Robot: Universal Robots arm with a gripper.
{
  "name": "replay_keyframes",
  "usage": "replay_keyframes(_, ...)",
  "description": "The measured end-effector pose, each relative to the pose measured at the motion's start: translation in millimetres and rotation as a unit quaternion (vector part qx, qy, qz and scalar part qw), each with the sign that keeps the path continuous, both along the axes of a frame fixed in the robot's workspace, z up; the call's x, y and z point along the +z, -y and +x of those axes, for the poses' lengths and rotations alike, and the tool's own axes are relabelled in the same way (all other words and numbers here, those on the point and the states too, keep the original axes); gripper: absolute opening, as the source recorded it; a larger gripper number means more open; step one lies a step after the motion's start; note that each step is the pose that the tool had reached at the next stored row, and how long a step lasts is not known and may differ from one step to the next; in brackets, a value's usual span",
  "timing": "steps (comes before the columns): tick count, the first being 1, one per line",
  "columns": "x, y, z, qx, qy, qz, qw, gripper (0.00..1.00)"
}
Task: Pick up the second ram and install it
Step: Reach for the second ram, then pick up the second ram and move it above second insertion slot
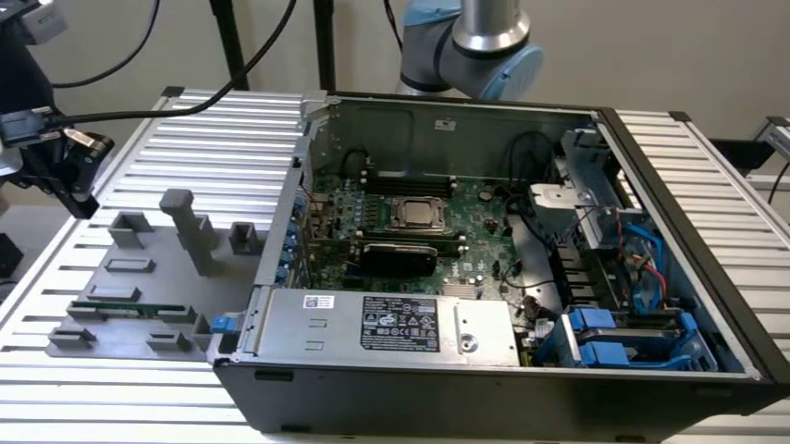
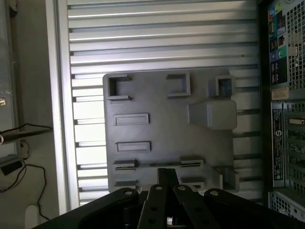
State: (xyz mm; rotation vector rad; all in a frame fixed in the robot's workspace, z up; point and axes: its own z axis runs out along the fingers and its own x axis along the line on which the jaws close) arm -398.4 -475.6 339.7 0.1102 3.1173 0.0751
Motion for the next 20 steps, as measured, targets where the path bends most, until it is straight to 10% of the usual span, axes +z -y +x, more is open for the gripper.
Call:
replay_keyframes(13,0.0,0.1,-0.5,0.000,0.0009,-0.0001,1.0000,0.11)
replay_keyframes(20,-2.5,0.2,-0.5,0.058,0.0011,0.0000,0.9983,0.11)
